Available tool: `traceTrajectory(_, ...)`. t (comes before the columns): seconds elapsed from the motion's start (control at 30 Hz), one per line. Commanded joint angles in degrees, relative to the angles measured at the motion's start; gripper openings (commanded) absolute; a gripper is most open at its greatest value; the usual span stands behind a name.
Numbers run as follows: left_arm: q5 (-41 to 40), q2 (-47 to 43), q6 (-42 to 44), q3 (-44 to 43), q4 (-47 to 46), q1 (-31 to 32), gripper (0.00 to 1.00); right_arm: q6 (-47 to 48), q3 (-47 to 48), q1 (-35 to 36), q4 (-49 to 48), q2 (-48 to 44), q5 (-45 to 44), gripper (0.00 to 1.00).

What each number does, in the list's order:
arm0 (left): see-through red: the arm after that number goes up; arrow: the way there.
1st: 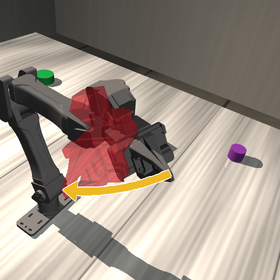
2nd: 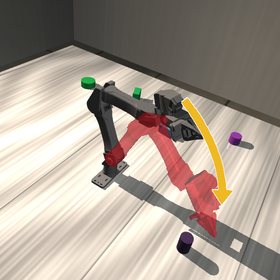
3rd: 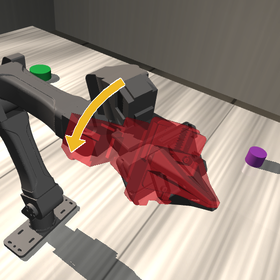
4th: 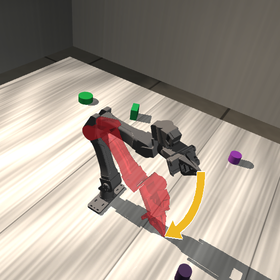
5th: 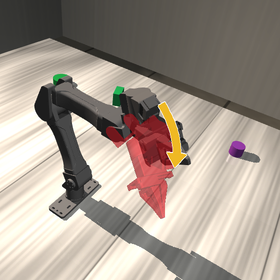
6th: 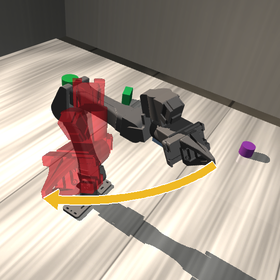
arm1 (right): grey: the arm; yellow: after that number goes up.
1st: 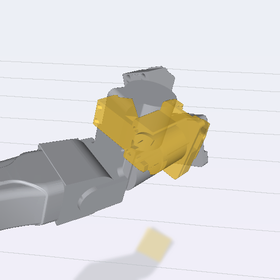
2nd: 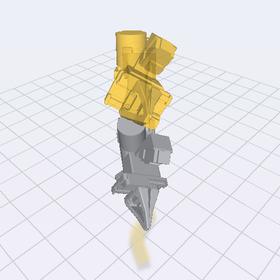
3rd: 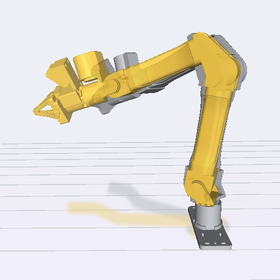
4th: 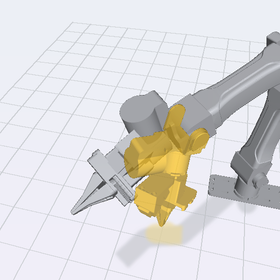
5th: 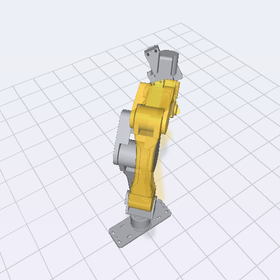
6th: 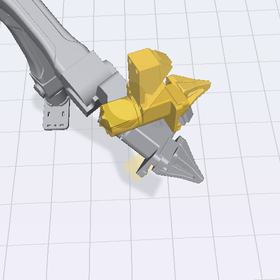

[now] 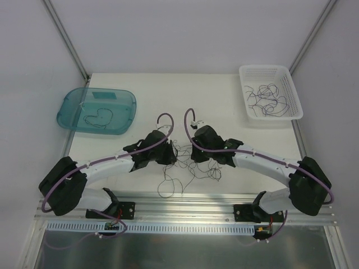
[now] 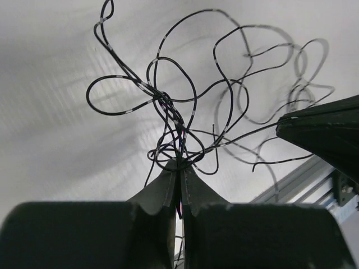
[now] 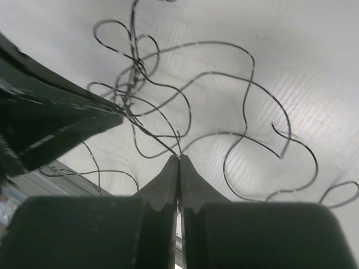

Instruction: Untangle the cables

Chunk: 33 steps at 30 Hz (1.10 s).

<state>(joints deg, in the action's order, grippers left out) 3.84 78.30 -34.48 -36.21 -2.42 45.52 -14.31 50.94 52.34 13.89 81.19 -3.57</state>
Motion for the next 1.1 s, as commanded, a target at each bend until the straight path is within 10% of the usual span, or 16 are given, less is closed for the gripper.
traceTrajectory(0.0,-7.53,-7.36,-0.41,-1.15,5.66,-2.97,0.0,1.74,-1.8,-3.19,6.58,-7.52,-6.62,0.01)
traceTrajectory(0.6,-4.11,-24.25,15.31,-15.56,22.98,-14.23,0.0,6.48,11.2,-16.92,27.24,-30.55,-11.37,0.02)
traceTrajectory(0.63,-1.32,-24.25,18.45,-15.39,22.98,-14.23,0.0,6.22,11.03,-16.92,27.5,-31.0,-9.71,0.12)
traceTrajectory(0.67,0.28,-24.42,20.14,-15.21,22.89,-14.23,0.0,6.22,10.42,-17.0,27.51,-31.35,-7.87,0.46)
traceTrajectory(0.73,3.44,-24.6,25.13,-14.33,22.72,-14.23,0.0,5.61,9.62,-17.09,26.63,-32.66,-1.39,0.68)
traceTrajectory(0.9,8.02,-24.95,28.77,-11.96,20.0,-14.23,0.0,5.51,3.22,-16.83,17.86,-39.86,8.84,0.95)
traceTrajectory(1.07,13.11,-24.43,27.1,-9.24,16.48,-14.23,0.0,13.59,0.13,-16.83,8.0,-44.62,14.9,0.97)
